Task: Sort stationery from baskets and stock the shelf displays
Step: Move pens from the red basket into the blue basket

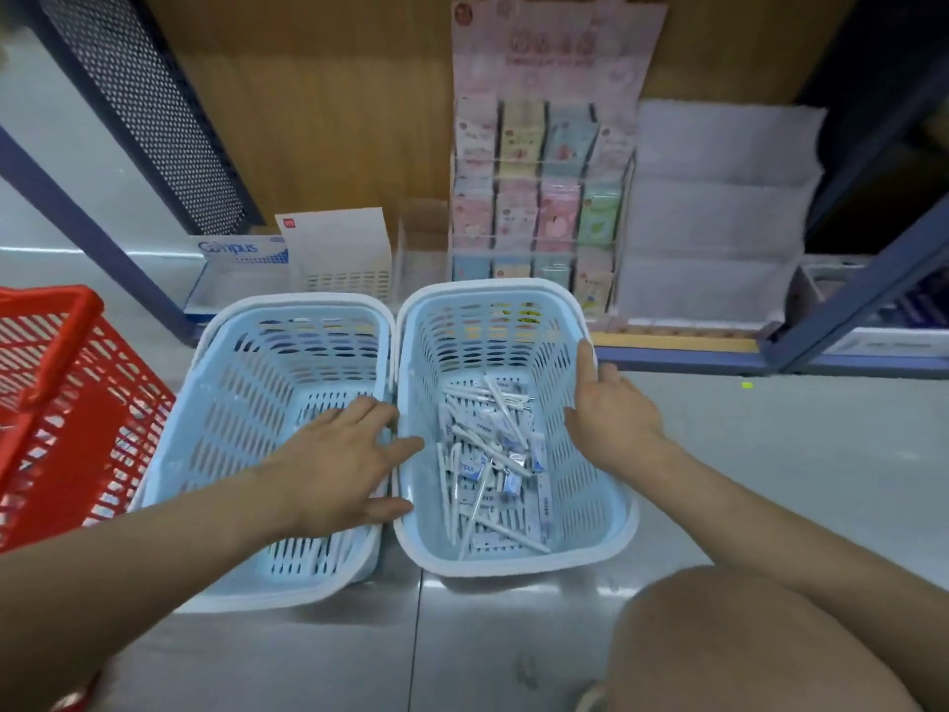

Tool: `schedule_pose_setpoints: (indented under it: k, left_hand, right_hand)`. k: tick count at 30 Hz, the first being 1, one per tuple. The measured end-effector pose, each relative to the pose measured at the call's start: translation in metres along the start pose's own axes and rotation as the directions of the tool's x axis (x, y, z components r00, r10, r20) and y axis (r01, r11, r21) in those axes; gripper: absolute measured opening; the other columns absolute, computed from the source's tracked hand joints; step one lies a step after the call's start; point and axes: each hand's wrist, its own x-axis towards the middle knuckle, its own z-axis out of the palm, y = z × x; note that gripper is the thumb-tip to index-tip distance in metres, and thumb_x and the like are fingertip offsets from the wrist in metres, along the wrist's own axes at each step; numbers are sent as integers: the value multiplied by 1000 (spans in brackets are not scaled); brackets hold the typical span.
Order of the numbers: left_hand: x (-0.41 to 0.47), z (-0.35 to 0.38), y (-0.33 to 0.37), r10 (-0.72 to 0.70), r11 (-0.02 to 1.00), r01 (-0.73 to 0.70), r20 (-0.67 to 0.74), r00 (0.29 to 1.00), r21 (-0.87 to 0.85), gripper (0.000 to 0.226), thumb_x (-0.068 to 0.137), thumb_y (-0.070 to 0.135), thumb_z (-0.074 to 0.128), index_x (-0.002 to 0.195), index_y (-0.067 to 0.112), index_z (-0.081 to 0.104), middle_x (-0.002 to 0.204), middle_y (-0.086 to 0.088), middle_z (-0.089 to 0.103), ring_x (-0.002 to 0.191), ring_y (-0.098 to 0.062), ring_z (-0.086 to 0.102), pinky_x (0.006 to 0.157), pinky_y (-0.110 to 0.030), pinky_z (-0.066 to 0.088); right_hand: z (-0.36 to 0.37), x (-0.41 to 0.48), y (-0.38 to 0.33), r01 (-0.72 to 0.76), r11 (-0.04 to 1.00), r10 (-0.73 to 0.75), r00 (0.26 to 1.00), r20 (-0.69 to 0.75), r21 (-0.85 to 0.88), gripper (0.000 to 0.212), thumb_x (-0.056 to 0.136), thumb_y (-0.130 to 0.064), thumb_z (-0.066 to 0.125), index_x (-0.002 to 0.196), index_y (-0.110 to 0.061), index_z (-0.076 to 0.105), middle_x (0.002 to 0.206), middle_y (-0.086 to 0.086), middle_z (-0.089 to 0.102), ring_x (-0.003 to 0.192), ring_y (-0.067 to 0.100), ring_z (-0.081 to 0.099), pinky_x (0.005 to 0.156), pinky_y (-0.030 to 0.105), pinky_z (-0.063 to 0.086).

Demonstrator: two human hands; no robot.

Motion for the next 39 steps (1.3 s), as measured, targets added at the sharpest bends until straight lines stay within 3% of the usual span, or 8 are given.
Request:
schedule_pose_setpoints:
  k: [6,9,14,18,21,31,34,39]
  left_hand:
    - [29,-6,-15,-40,994,32,-77,996,-104,67,90,66,36,143,26,42,123,-1,53,118,-21,43,97,-36,43]
    - [39,-5,-24,84,996,-89,-234,968,-8,54,87,51,29,97,18,71,78,-2,64,81,-24,59,66,-34,52]
    - [47,-4,-30,173,970,-219,-338,925,-104,35,85,38,38,71,19,65,61,2,57,64,-22,55,54,-30,49]
    - [58,-10,-25,105,981,-141,-246,964,-134,22,91,32,38,89,19,56,81,-3,63,82,-27,57,62,-30,35]
    - [72,-16,-16,71,995,-81,-147,987,-65,17,93,27,41,96,19,56,90,-5,64,89,-29,58,65,-30,31]
    - [102,-10,18,-118,993,118,-108,987,-12,6,87,20,53,82,25,54,91,0,64,96,-23,53,78,-35,27]
    - [103,-7,19,-145,988,149,-97,985,33,7,85,19,56,79,23,55,82,1,60,90,-22,51,78,-35,25]
    - [117,-9,32,-152,983,152,-2,988,100,23,82,7,56,67,17,41,78,-2,55,89,-26,54,80,-34,33]
  right_hand:
    - [-24,8,10,69,949,-94,993,-67,-309,65,96,-28,47,149,-8,14,132,8,48,108,30,58,71,37,41]
    - [-50,17,-10,228,799,-349,929,-121,-556,54,96,-36,48,140,-9,32,127,4,52,110,28,58,83,40,47]
    - [-74,39,-51,486,810,-440,873,208,-326,62,100,-45,42,150,-14,22,146,6,41,126,29,48,88,40,49]
    - [-40,69,-63,205,962,-230,964,132,180,68,97,-43,53,152,-16,23,136,12,55,119,30,55,95,41,47]
    - [13,66,-70,-100,807,12,988,153,582,69,95,-40,59,151,-15,27,140,10,52,120,29,55,91,33,46]
    - [111,65,-80,-238,943,152,930,334,234,63,84,-49,66,133,-16,41,134,7,47,123,27,44,97,46,42]
    - [114,58,-80,-230,901,87,927,366,368,25,92,-32,60,81,-15,46,86,2,53,74,17,51,60,30,44]
    - [98,64,-64,-388,647,167,912,375,656,18,94,-22,58,84,-8,53,75,7,51,65,21,48,55,26,35]
